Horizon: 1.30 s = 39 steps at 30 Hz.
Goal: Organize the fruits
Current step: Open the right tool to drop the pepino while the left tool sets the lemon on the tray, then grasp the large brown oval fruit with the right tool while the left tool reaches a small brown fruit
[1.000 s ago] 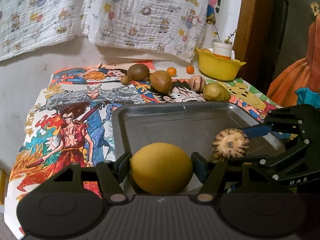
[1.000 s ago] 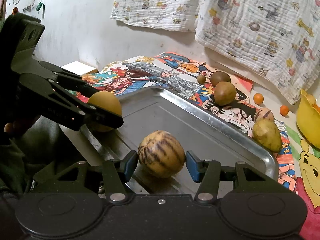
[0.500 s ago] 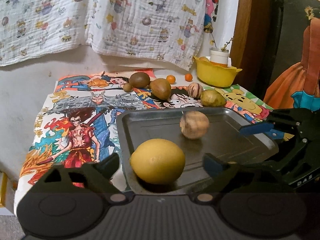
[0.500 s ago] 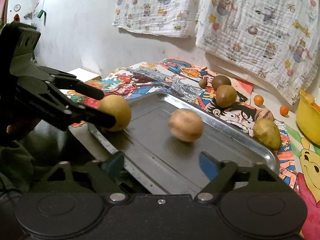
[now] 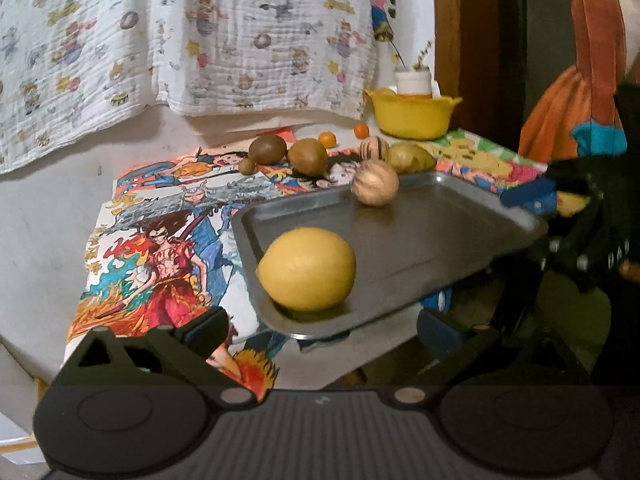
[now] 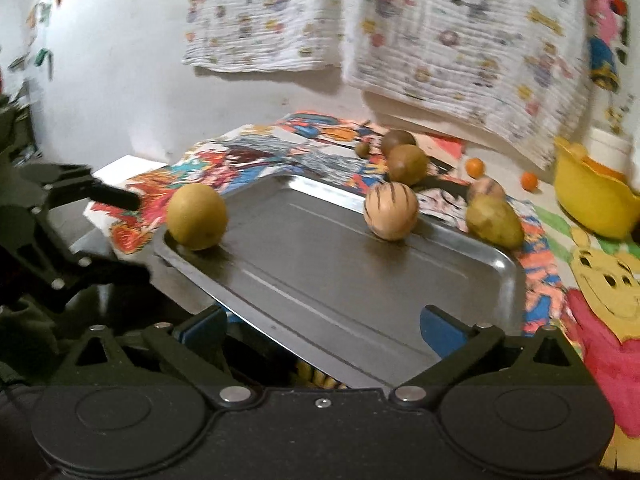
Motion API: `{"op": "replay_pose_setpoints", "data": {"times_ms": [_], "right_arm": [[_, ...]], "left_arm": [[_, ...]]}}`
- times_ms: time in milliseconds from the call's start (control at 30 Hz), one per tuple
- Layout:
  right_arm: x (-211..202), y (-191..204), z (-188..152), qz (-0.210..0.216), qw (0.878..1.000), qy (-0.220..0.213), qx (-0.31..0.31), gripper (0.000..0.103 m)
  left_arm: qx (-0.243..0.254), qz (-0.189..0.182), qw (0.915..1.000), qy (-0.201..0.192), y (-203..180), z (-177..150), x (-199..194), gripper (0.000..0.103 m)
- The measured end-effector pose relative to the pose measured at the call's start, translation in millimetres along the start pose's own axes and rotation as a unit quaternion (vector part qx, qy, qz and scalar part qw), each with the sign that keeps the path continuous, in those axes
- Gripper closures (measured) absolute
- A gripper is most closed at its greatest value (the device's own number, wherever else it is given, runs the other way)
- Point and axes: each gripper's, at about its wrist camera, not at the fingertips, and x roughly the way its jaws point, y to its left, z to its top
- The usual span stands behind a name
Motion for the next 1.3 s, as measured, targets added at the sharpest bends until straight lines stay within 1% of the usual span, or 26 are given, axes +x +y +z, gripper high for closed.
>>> {"op": "replay_pose_setpoints", "data": {"times_ms": [133, 267, 467, 667, 767, 1000, 1300], "right_arm": [[-2.6, -10.0, -4.5, -0.016, 1.000, 0.003, 0.017, 0.001], [-2.3, -17.3, -4.8, -0.028, 0.999, 0.001, 0.031, 0.001], [1.5, -27.3, 3.3, -0.030, 0.998, -0.011, 0.053, 0.001], [10.0, -31.3, 18.4, -0.030, 0.998, -0.024, 0.055, 0.001], [16.3, -34.2, 27.5, -0.028, 0.998, -0.029, 0.052, 0.001], [38.0, -42.2, 46.8, -0.029, 0.998, -0.029, 0.042, 0.001], [69.8, -57.4, 71.0, -0.032, 0.999, -0.024, 0.028, 0.001]], "left_arm": [[0.007, 0.010, 0.9998, 0.018, 2.8, -1.8, -1.3, 0.000], [-0.010, 0.017, 0.9994, 0.028, 13.3, 0.0, -3.3, 0.000], [-0.034, 0.031, 0.9987, 0.021, 30.2, 11.1, -6.5, 0.000], [-0.048, 0.040, 0.9980, 0.008, 42.2, 30.0, -0.8, 0.000], [-0.057, 0.038, 0.9976, 0.007, 49.0, 39.7, 7.6, 0.000], [-0.074, 0.022, 0.9969, 0.014, 67.6, 64.7, 35.0, 0.000], [-0.052, 0.029, 0.9980, 0.023, 83.6, 98.6, 81.5, 0.000]]}}
